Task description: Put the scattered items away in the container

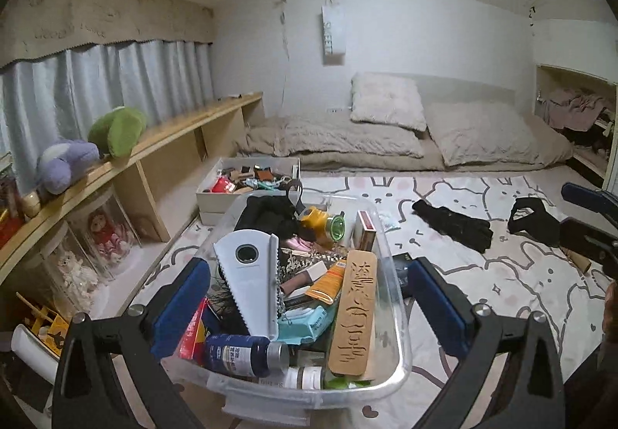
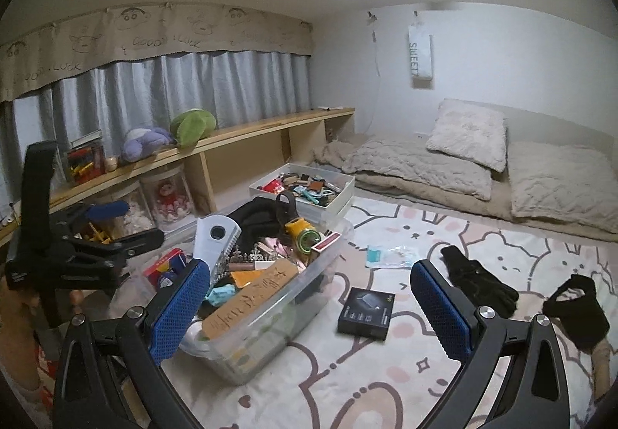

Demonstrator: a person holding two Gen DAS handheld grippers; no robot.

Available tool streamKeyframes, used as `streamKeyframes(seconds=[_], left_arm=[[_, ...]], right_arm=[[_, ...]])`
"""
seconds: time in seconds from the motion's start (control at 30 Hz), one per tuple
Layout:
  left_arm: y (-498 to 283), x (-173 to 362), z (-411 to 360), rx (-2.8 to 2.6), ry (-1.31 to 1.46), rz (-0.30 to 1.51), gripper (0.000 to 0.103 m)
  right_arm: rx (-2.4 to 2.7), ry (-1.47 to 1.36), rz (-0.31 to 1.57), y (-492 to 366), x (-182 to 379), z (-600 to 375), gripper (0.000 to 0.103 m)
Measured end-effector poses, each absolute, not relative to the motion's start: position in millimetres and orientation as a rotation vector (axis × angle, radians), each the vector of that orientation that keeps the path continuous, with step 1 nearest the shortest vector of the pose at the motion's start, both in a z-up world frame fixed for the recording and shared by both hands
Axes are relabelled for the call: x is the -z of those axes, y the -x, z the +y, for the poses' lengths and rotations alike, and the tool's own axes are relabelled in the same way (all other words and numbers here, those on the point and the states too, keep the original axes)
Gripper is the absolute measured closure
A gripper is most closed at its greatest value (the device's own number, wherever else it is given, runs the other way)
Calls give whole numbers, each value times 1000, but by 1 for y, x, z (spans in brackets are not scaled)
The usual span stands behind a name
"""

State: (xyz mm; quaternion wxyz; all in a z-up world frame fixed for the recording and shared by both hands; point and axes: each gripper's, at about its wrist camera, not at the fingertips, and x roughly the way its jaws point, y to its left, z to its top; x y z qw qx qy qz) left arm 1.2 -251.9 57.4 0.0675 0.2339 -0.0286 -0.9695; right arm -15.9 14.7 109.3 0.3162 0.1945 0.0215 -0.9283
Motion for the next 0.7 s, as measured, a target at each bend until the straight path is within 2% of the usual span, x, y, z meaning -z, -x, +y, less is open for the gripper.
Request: streamKeyframes(seconds=[0.7], left_arm=[[-57, -39, -249, 2927, -627, 10, 0]], right_arm=[[2490, -482, 141, -18, -81, 22, 0]])
